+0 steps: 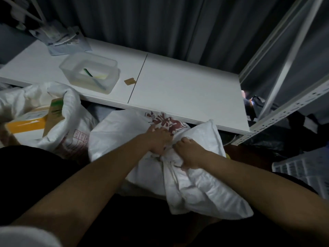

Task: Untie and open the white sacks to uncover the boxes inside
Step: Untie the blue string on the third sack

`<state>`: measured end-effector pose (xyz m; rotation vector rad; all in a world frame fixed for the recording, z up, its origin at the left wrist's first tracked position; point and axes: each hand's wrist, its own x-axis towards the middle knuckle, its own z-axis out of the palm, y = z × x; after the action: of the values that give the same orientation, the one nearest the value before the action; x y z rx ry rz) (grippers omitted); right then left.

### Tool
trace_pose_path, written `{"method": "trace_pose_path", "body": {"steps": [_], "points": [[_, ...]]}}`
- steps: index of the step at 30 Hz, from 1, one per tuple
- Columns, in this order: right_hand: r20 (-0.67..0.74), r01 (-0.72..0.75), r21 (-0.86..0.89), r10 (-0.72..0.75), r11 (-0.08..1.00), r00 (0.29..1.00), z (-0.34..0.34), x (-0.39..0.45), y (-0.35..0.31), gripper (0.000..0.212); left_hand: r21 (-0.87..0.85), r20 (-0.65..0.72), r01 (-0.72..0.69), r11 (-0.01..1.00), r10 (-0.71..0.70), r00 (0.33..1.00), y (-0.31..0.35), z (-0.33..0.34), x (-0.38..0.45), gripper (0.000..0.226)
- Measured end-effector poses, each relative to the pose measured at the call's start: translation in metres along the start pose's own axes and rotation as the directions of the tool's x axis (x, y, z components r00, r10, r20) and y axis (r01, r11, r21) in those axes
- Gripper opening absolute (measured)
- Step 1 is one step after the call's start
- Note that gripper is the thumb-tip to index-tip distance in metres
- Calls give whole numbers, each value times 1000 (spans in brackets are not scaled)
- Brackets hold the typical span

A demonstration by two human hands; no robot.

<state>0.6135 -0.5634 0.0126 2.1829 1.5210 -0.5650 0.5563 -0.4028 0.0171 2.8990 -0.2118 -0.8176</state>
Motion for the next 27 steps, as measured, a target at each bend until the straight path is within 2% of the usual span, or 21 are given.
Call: {"method": "trace_pose_path", "body": {"steps": [1, 3, 5, 6, 7, 8, 10, 12, 13, 14, 15, 17, 18, 19, 20, 21, 22, 23, 24, 26, 27], "points": [[-66, 99, -141, -109, 985, 992, -3, 2, 7, 72, 2, 142, 6, 1000, -6, 990, 1, -6, 6, 49], [-250, 213, -414, -335, 885, 908, -10, 7, 26, 48, -121, 249, 23, 992, 8, 968, 6, -13, 13, 32], [-316, 221, -644, -517, 732, 795, -26, 10, 49, 24, -324, 212, 53, 944, 18, 977, 9, -17, 12, 39], [-325, 190, -726, -573, 662, 753, -36, 14, 59, 16, -452, 171, 73, 889, 6, 985, 8, -19, 11, 41], [-319, 167, -773, -601, 613, 733, -48, 19, 67, 15, -608, 108, 69, 791, -4, 994, 7, -19, 10, 40], [-282, 160, -788, -580, 594, 765, -59, 26, 72, 18, -760, 47, 54, 648, -28, 999, 6, -19, 8, 38], [-249, 142, -723, -447, 676, 859, -82, 38, 74, 20, -965, -53, -12, 262, -149, 987, 4, -18, 0, 32], [-312, 76, -621, -336, 780, 889, -96, 49, 65, 35, -988, -41, -76, -134, -251, 967, -2, -10, -6, 25], [-360, 46, -537, -278, 843, 891, -99, 53, 60, 44, -951, -29, -107, -291, -261, 965, -3, -6, -9, 21], [-367, 21, -444, -203, 896, 908, -99, 58, 55, 52, -920, -20, -123, -371, -268, 963, -3, 0, -13, 18], [-366, 10, -340, -142, 940, 920, -95, 60, 53, 57, -926, -23, -132, -354, -293, 956, -2, 4, -16, 17], [-399, 22, 24, -11, 999, 917, -85, 53, 49, 63, -985, -74, -131, -115, -402, 913, 0, 11, -15, 18], [-458, 43, 249, 78, 968, 885, -74, 44, 46, 64, -992, -115, -123, 14, -478, 871, 1, 13, -11, 20], [-549, 72, 414, 186, 907, 815, -61, 34, 43, 66, -987, -154, -104, 121, -545, 824, 2, 13, -7, 25], [-635, 104, 518, 300, 849, 712, -45, 27, 39, 65, -978, -180, -79, 194, -587, 789, 2, 12, -1, 31], [-676, 130, 616, 436, 777, 594, -25, 20, 33, 58, -966, -199, -49, 255, -605, 771, 4, 12, 5, 35], [-638, 148, 730, 589, 667, 496, -9, 13, 25, 48, -953, -215, -24, 304, -615, 758, 5, 12, 12, 38], [-529, 158, 840, 717, 520, 455, 0, 7, 13, 39, -941, -227, -3, 338, -625, 747, 7, 12, 16, 39], [-393, 173, 919, 791, 354, 469, 4, 3, 2, 32, -928, -243, 15, 372, -635, 733, 9, 12, 19, 39], [-141, 174, 984, 804, 47, 577, 3, 6, -17, 28, -886, -281, 72, 457, -656, 700, 14, 12, 19, 38], [-80, 178, 983, 797, -35, 599, -1, 10, -24, 27, -856, -305, 109, 505, -663, 684, 18, 11, 14, 36]]}}
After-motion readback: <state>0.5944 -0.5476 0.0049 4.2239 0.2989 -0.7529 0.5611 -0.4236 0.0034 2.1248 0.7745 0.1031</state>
